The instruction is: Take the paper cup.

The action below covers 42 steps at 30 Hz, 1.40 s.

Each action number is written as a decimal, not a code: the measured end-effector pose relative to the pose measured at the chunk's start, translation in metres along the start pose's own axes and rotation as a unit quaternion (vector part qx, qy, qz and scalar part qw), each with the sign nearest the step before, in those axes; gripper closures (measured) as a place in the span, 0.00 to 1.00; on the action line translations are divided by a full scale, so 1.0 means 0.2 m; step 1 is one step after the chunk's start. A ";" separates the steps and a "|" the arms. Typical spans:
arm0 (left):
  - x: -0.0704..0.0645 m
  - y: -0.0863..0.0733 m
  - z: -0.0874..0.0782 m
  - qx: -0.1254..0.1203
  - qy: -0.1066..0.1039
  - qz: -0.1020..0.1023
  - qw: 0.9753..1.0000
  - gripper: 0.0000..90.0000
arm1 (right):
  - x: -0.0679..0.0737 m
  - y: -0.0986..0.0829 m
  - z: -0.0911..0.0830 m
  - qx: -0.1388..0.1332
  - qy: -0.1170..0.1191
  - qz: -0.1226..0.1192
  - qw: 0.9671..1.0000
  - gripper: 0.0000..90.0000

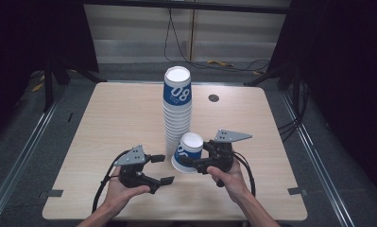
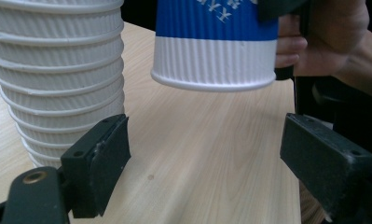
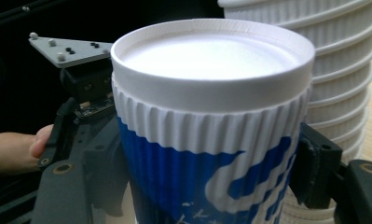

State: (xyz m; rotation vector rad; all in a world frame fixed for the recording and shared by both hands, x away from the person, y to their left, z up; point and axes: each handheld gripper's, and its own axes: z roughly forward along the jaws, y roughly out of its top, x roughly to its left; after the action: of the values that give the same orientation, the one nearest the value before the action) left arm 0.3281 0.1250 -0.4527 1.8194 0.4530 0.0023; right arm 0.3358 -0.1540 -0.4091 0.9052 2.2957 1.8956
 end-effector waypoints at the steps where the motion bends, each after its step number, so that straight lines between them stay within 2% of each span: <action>1: 0.00 0.00 0.00 -0.003 0.000 0.006 1.000 0.18 | 0.01 0.00 0.01 0.002 0.005 0.000 1.000 0.30; 3: 0.01 -0.01 -0.01 -0.009 -0.010 0.004 1.000 0.18 | 0.02 -0.01 0.02 0.005 0.010 -0.006 1.000 0.30; 8: 0.00 0.00 -0.01 -0.016 -0.019 0.010 1.000 0.17 | 0.04 -0.03 0.06 0.011 0.022 -0.013 1.000 0.30; 13: -0.01 -0.01 0.01 -0.011 -0.029 0.010 0.999 0.17 | 0.05 -0.03 0.07 0.021 0.029 -0.024 0.999 0.30; 19: -0.01 -0.02 0.03 -0.004 -0.034 0.014 0.999 0.17 | 0.07 -0.04 0.10 0.035 0.031 -0.032 0.998 0.30; 21: -0.01 -0.02 0.03 -0.002 -0.028 0.015 0.999 0.17 | 0.07 -0.04 0.11 0.037 0.028 -0.034 0.998 0.30; 29: -0.01 -0.03 0.06 0.009 -0.030 0.016 0.999 0.15 | 0.08 -0.05 0.14 0.040 0.029 -0.028 0.998 0.30; 32: -0.01 -0.04 0.06 0.002 -0.028 0.012 1.000 0.14 | 0.08 -0.06 0.16 0.043 0.031 -0.028 0.998 0.30; 35: -0.01 -0.05 0.07 -0.003 -0.037 0.002 0.999 0.13 | 0.10 -0.08 0.18 0.046 0.037 -0.039 0.998 0.30; 39: -0.01 -0.05 0.07 -0.002 -0.032 0.002 0.999 0.12 | 0.10 -0.08 0.18 0.047 0.037 -0.035 0.998 0.30; 42: 0.00 -0.05 0.08 -0.002 -0.038 0.001 0.999 0.12 | 0.10 -0.09 0.19 0.048 0.038 -0.031 0.998 0.30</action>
State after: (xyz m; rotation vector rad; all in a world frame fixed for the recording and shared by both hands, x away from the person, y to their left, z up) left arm 0.3277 0.1125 -0.4671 1.8094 0.3966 -0.0645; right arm 0.3261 -0.1130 -0.4278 0.7742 2.4457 1.8411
